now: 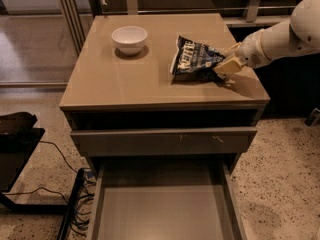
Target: Pick blue chip bag from middle drawer and place on counter
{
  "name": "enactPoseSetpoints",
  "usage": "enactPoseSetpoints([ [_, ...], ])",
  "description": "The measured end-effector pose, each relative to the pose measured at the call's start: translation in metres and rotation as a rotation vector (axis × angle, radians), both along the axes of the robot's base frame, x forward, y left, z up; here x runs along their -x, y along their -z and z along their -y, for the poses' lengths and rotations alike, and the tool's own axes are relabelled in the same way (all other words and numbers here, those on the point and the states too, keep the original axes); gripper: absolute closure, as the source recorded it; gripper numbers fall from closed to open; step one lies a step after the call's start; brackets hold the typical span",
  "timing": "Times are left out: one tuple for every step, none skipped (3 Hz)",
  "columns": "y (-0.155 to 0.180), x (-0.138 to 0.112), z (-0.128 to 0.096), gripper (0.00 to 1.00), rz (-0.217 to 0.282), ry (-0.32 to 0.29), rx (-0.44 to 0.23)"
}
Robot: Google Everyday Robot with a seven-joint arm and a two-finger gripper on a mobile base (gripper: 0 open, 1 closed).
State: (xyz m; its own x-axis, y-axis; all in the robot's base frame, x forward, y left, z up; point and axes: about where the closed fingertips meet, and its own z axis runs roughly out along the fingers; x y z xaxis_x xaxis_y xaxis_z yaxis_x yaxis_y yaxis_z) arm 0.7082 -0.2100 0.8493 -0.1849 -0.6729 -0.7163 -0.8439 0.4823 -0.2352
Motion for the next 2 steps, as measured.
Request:
enactPoseSetpoints([
  [0.0001,0.0000,-0.0001,0.35,0.000,0.000,0.000],
  [0.0001,0.0000,-0.0001,0.12,0.000,0.000,0.000],
])
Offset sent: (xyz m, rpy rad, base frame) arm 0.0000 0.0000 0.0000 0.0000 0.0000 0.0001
